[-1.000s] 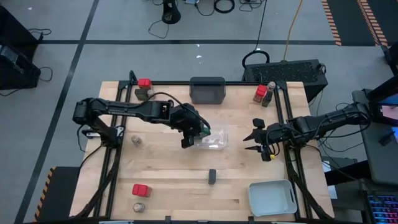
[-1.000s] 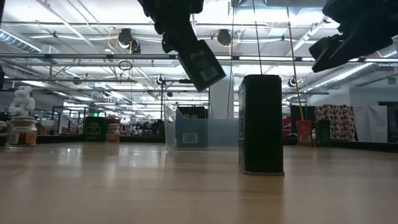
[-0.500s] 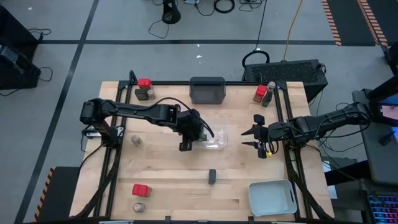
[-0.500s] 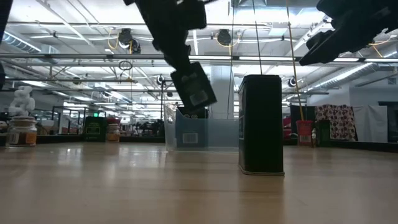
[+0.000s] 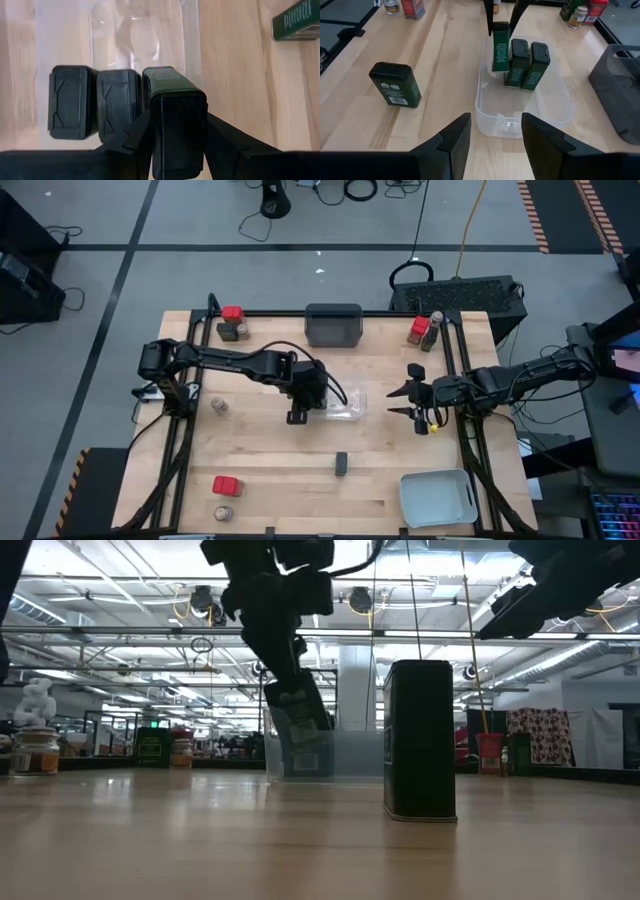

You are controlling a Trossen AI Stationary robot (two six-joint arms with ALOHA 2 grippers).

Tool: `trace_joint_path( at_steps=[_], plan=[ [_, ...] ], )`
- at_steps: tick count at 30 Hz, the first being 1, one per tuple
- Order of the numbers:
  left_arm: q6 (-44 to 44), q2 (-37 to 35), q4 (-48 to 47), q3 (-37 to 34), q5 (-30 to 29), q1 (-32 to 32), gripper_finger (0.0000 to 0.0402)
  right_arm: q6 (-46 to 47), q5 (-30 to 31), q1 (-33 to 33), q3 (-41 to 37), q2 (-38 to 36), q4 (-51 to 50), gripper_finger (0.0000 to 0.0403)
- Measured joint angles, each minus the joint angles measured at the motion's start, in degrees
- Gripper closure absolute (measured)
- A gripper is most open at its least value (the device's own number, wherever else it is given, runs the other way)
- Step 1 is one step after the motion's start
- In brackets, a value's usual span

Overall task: Sort spices by type
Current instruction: Put the green seasoning bottle into the transparent bin

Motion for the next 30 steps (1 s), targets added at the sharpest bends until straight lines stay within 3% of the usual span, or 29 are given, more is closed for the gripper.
trace_joint_path(
  at_steps=[8,20,30],
  plan=[
    [0.10,2.47,-0.31,0.61,0.45,0.44,0.0257,-0.38,-0.02,0.01,0.00,0.01,-0.07,0.0245],
    [0.45,7.71,-11.90,12.69,2.59,2.73,0.0257,-0.60,-0.02,0.01,0.00,0.03,-0.16,0.0245],
    [2.14,12.60,-16.27,16.48,2.95,2.86,0.0257,-1.03,-0.04,0.01,0.00,0.03,-0.46,0.0245]
  ],
)
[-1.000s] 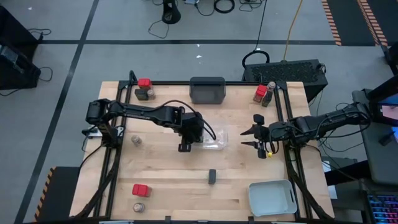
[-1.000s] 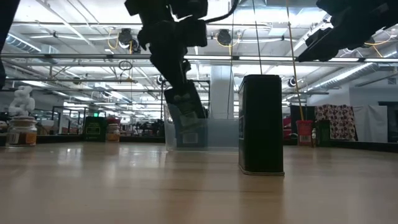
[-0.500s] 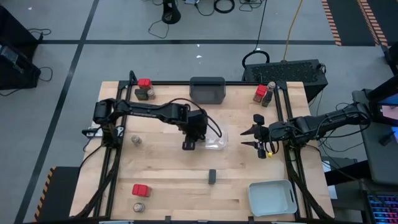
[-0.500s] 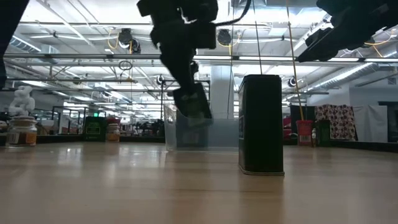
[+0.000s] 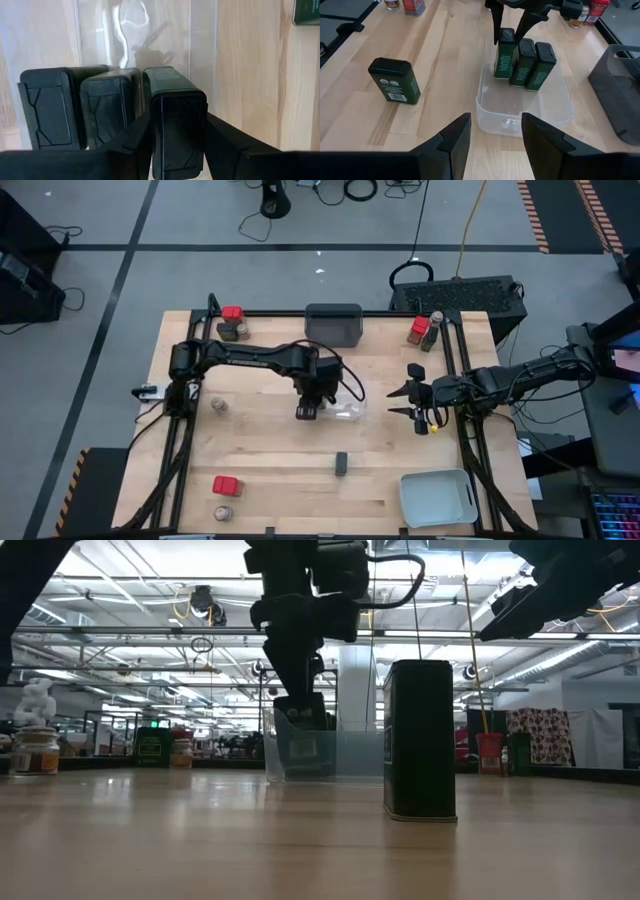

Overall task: Sort spices by type
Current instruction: Put the green seasoning bottle into the transparent bin

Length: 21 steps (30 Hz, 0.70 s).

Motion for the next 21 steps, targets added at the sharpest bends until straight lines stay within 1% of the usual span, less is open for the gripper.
trace_joint_path(
  at_steps=[17,21],
  plan=[
    [1.45,1.26,0.11,0.02,-0.12,0.00,0.0257,-0.48,0.00,0.00,0.00,0.00,0.02,0.0245],
    [1.36,1.50,0.10,0.00,-1.89,-0.02,0.0257,-0.48,0.00,0.00,0.00,0.00,0.02,0.0245]
  ],
)
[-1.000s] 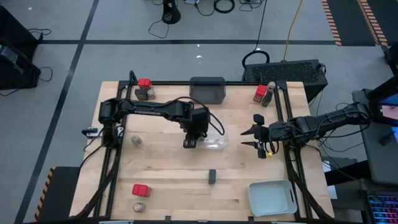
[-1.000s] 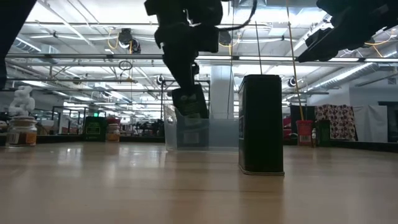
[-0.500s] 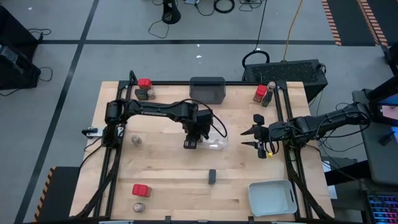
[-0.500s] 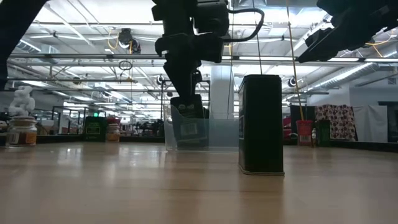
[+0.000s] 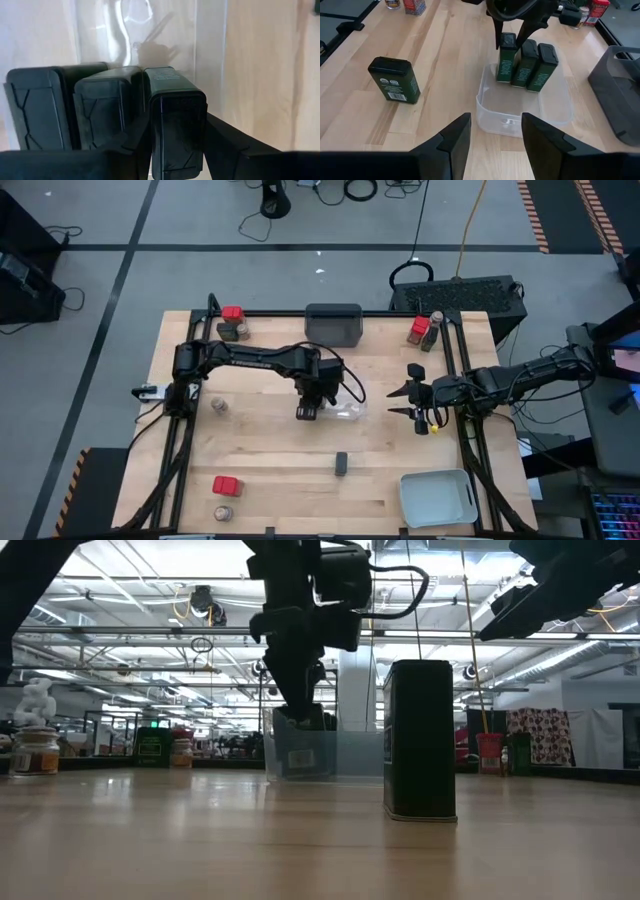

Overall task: Sort spices by type
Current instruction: Put the green seasoning bottle into the transparent bin, then put the green seasoning into the transparent bin

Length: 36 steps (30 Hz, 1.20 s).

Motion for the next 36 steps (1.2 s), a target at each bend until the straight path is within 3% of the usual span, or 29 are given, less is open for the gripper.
trace_joint_path(
  at_steps=[11,21,36],
  plan=[
    [0.04,-0.04,0.05,0.00,-2.70,-0.02,0.0204,-0.01,-0.02,0.00,0.00,0.00,-0.02,0.0245],
    [-0.11,-0.10,-0.38,0.14,-2.70,-0.02,0.0201,-0.20,-0.02,0.00,0.00,-0.02,-0.02,0.0245],
    [-2.79,-0.89,-18.52,16.24,-4.83,-0.02,0.0200,0.96,-0.04,0.00,0.00,0.00,0.02,0.0245]
  ],
)
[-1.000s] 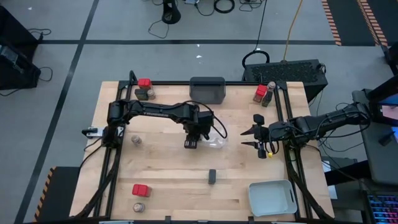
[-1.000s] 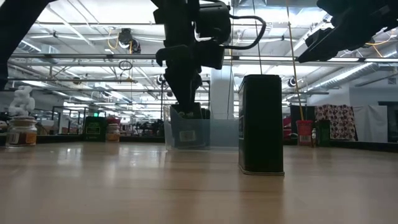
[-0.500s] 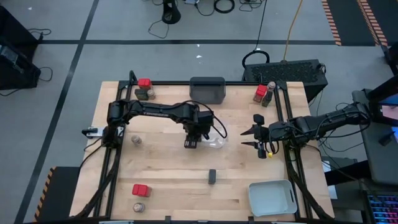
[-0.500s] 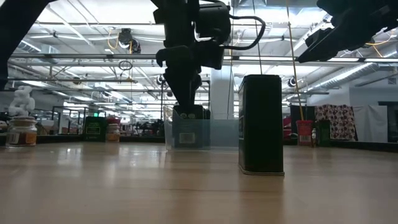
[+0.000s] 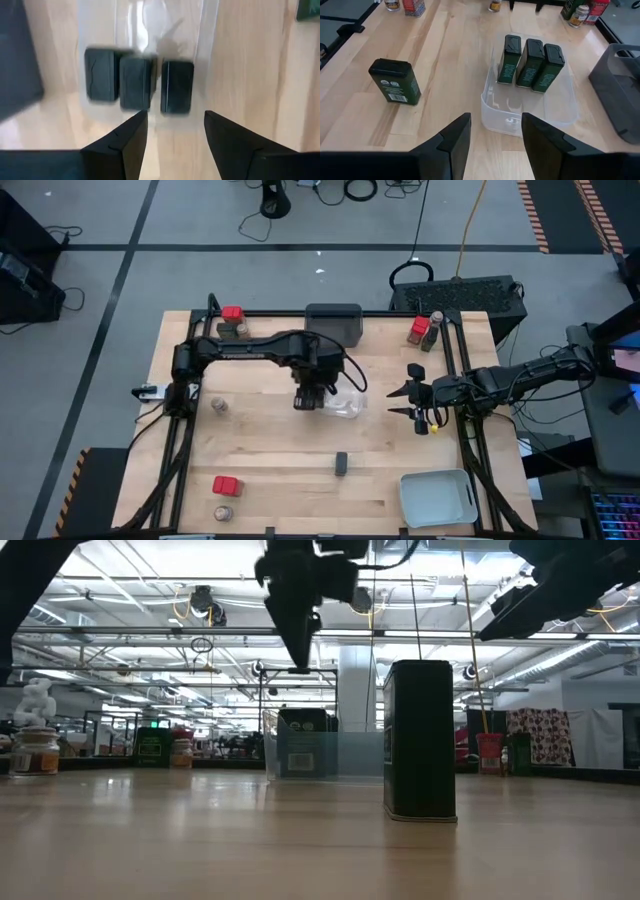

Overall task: Sort spices by type
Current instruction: Put the green seasoning into the transparent bin

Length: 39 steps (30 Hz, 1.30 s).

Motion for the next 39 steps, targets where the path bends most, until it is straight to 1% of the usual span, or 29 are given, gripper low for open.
trace_joint_path(
  at_steps=[2,5,7,11,15,19,21,23,26,29,32,36,39],
  plan=[
    [-0.98,-1.71,-2.98,0.18,-0.02,0.06,0.0201,0.40,-0.01,0.00,0.00,-0.01,-0.02,0.0245],
    [-3.38,-5.62,-5.39,-1.56,-0.71,0.31,0.0202,0.53,-0.02,0.00,0.00,-0.02,-0.07,0.0245],
    [-5.57,-9.21,-4.88,-3.81,-1.88,0.54,0.0203,0.57,-0.02,0.00,0.00,0.00,-0.10,0.0245],
    [-11.18,-18.95,-1.77,-10.36,-5.35,0.65,0.0203,0.46,-0.02,0.00,0.00,-0.01,-0.09,0.0245],
    [-20.28,-28.04,1.99,-18.09,-9.84,0.60,0.0203,-0.40,-0.02,0.00,0.00,0.00,-0.09,0.0245],
    [-34.17,-34.53,2.19,-24.73,-18.09,1.24,0.0203,-1.59,-0.02,0.00,0.00,-0.01,-0.09,0.0245],
    [-39.87,-36.19,1.84,-27.38,-18.55,2.43,0.0203,-2.48,0.00,0.00,0.00,0.00,-0.07,0.0245],
    [-42.64,-37.10,0.84,-29.62,-16.99,3.62,0.0203,-2.92,-0.02,0.00,0.00,-0.02,0.04,0.0245],
    [-42.65,-37.25,-0.12,-32.48,-14.38,6.06,0.0203,-3.61,-0.02,0.00,0.00,0.00,0.31,0.0245],
    [-39.08,-35.91,-0.47,-34.38,-14.15,10.52,0.0203,-4.03,0.00,0.00,0.00,-0.02,0.33,0.0245],
    [-33.22,-34.50,-0.37,-35.80,-14.61,17.09,0.0203,-4.63,0.00,0.00,0.00,0.02,1.17,0.0245],
    [-26.14,-33.10,2.63,-35.95,-15.01,26.77,0.0203,-3.62,-0.11,0.00,0.02,0.07,1.27,0.0245],
    [-19.52,-32.24,4.38,-35.95,-13.56,32.44,0.0203,-2.06,-0.15,0.02,0.02,0.09,-0.11,0.0245]
  ],
)
